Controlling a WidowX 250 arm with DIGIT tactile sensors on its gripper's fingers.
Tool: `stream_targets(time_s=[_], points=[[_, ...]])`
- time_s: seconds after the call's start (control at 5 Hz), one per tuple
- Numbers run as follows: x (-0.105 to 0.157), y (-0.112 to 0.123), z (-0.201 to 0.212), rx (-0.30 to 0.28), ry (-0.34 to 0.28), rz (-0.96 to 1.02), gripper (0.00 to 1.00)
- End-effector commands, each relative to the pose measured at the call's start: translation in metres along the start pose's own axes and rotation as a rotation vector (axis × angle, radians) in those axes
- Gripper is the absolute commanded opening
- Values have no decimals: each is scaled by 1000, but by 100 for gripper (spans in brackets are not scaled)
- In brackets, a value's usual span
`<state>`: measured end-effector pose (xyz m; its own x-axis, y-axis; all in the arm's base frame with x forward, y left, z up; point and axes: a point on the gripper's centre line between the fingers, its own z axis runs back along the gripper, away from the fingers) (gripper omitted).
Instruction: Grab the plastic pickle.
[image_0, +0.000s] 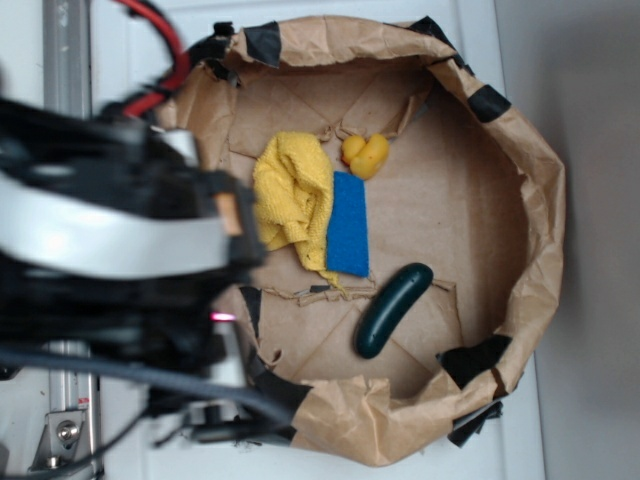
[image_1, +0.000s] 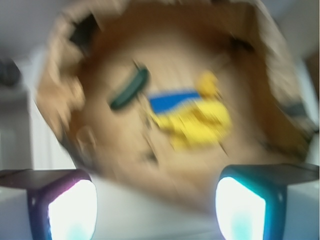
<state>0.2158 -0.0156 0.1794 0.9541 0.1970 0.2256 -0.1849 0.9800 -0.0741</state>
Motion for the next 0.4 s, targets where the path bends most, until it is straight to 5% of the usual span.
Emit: stream_targets(time_s=[0.0,0.2], points=[[41,-4,-72,-29,-93,192,100],[50,-1,-97,-131,-26,220,100]])
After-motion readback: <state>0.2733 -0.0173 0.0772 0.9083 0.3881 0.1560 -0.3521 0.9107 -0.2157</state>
